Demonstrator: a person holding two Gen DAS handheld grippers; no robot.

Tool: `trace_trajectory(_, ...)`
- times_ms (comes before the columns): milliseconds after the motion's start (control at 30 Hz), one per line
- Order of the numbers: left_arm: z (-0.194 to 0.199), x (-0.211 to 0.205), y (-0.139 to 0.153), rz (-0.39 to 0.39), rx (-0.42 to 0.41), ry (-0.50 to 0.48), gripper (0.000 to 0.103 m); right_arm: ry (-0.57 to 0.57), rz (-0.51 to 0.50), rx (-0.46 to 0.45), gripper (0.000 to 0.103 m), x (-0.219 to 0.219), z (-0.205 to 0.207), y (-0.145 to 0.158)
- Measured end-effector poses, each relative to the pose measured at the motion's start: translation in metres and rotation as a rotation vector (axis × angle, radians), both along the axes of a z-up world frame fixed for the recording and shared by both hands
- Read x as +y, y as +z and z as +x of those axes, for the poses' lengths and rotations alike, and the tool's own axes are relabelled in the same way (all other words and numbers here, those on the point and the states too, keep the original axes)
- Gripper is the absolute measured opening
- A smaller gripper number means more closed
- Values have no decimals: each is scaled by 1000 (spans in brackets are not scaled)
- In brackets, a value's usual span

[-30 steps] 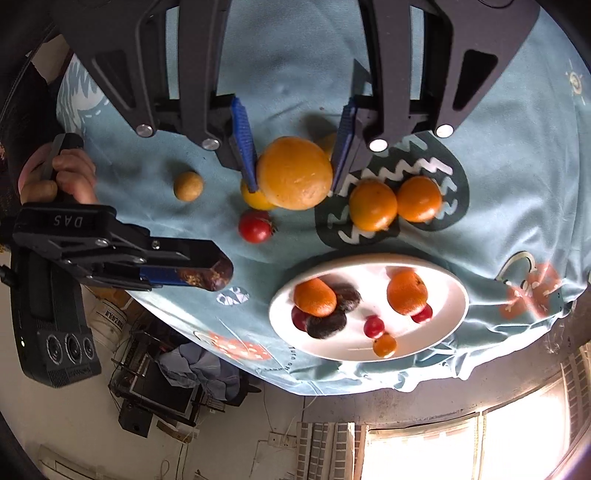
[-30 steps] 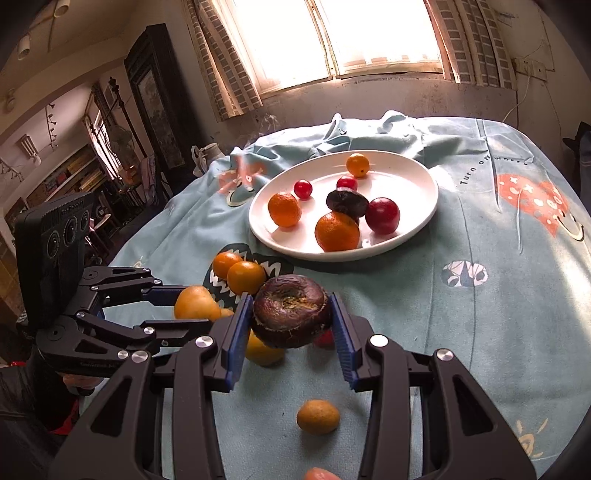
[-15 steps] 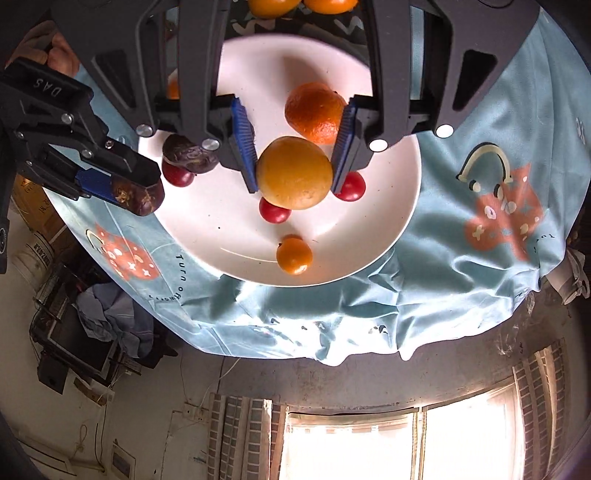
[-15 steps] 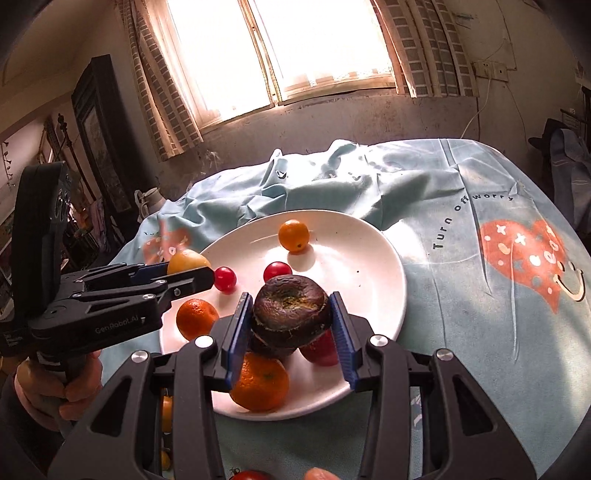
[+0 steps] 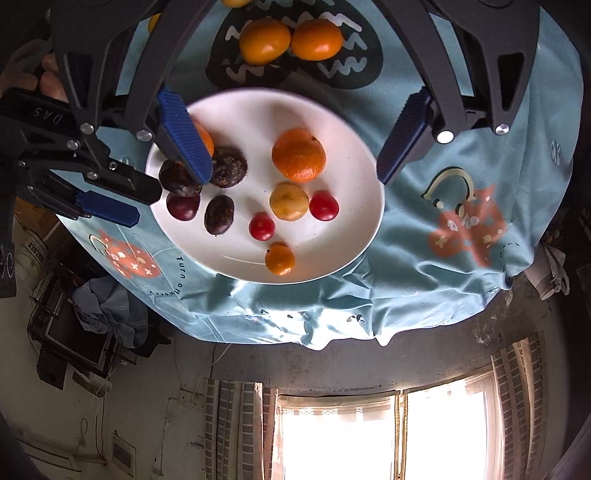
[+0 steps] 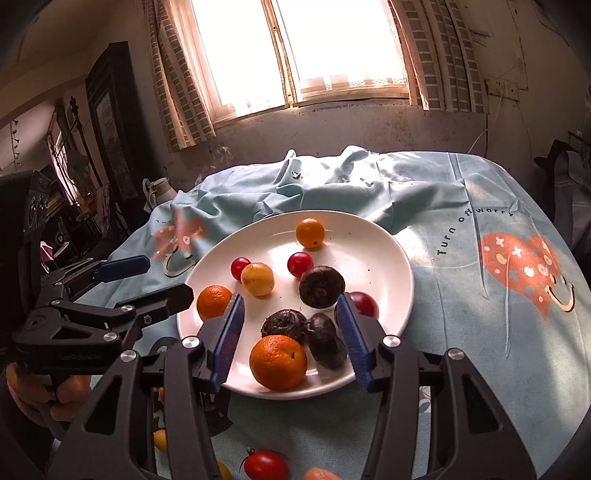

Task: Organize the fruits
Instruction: 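Grasp a small yellow fruit with the right gripper while the left grasps another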

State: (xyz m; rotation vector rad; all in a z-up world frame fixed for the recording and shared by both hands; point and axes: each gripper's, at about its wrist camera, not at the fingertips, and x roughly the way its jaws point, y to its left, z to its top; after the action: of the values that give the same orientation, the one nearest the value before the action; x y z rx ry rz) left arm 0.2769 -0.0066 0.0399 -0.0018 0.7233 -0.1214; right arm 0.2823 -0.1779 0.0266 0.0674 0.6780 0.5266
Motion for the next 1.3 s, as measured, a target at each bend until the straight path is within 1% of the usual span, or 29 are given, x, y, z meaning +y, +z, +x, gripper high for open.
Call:
trace_trajectory(67,-20,7,-1,-4,-13,8,99,11,-13,-13,57,1,-12,2)
trace_trajectory(100,-30,11,-2,-14,-14,10,99,15,-20,-20,62,1,-18,3)
trace_trajectory(133,-38,15,-4,-28,-13,10,99,23,-24,-24,63,0,-25,4)
trace_trajectory(233,-60,26,-10,-59,-21,12,99,51,-45,-33,65,-4,-47,4)
trace_trajectory(300,-71,32,-20,-67,-18,26,99,73,-62,-30,65,-10,-63,-1)
trace_trajectory(367,-75,38,-31,-68,27,46,99,101,-91,-4,66,-14,-77,-10)
trace_trajectory(400,-77,41,-34,-77,42,48,99,113,-123,16,66,-12,-84,-15)
trace_trajectory(467,-81,44,-37,-93,53,54,99,132,-186,40,66,-9,-95,-25)
trace_trajectory(533,-86,45,-39,-94,56,50,99,167,-220,67,66,-6,-105,-35)
trace_trajectory(600,-91,45,-39,-84,49,46,99,197,-227,104,66,-4,-110,-43)
trace_trajectory(733,-96,43,-41,-57,46,51,99,215,-256,143,66,-4,-117,-53)
trace_trajectory(800,-98,43,-41,-60,43,44,99,215,-272,167,66,-5,-118,-58)
trace_trajectory(867,-98,43,-41,-60,47,40,99,215,-287,187,63,-6,-118,-63)
trace_trajectory(900,-98,43,-42,-57,50,39,99,215,-291,189,60,-6,-118,-64)
trace_trajectory(967,-98,42,-43,-55,55,37,99,214,-297,195,58,-7,-118,-65)
trace_trajectory(1033,-98,42,-44,-55,54,38,99,210,-306,199,53,-8,-119,-66)
trace_trajectory(1300,-98,46,-48,-50,67,48,99,202,-337,181,44,-10,-126,-66)
